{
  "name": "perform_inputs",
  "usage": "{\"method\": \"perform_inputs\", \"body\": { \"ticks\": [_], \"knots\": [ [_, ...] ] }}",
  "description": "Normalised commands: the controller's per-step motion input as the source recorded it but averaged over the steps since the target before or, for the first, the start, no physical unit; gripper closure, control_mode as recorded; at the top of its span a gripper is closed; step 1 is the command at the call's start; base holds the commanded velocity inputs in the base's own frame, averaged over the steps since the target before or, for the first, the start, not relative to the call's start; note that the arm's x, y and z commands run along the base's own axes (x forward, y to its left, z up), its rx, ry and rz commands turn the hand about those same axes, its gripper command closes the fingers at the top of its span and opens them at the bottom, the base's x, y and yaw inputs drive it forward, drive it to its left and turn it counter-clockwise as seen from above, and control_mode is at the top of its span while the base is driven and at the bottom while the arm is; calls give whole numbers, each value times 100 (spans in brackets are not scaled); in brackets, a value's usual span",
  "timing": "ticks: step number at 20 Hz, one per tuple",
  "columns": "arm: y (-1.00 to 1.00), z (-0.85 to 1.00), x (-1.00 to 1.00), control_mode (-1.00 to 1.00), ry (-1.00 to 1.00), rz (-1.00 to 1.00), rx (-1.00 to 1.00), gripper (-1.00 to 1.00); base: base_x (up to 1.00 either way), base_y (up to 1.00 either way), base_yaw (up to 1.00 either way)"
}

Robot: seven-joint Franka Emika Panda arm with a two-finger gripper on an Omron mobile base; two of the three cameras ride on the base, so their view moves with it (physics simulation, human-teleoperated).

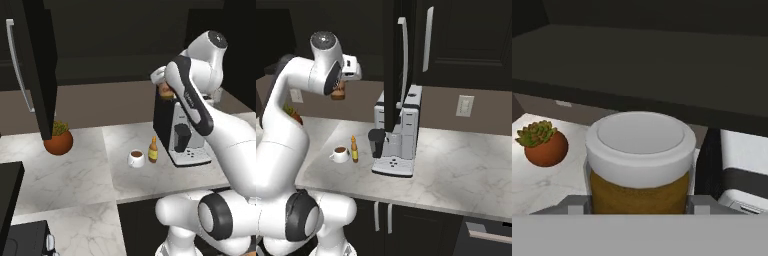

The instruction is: Pick the cinnamon and honey bottle from the cabinet and place them next to the mug.

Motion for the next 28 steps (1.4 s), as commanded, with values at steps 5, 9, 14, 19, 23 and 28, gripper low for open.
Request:
{"method": "perform_inputs", "body": {
  "ticks": [5,9,14,19,23,28],
  "knots": [
    [26,-50,-36,-100,11,-6,-4,100,0,0,0],
    [45,-64,-37,-100,7,-22,-8,100,0,0,0],
    [38,-85,-22,-100,3,-39,-9,100,0,0,0],
    [18,-88,-6,-100,0,-44,-5,100,0,0,0],
    [1,-61,0,-100,0,-44,0,100,0,0,0],
    [0,-27,7,-100,0,-40,0,100,0,0,0]
  ]
}}
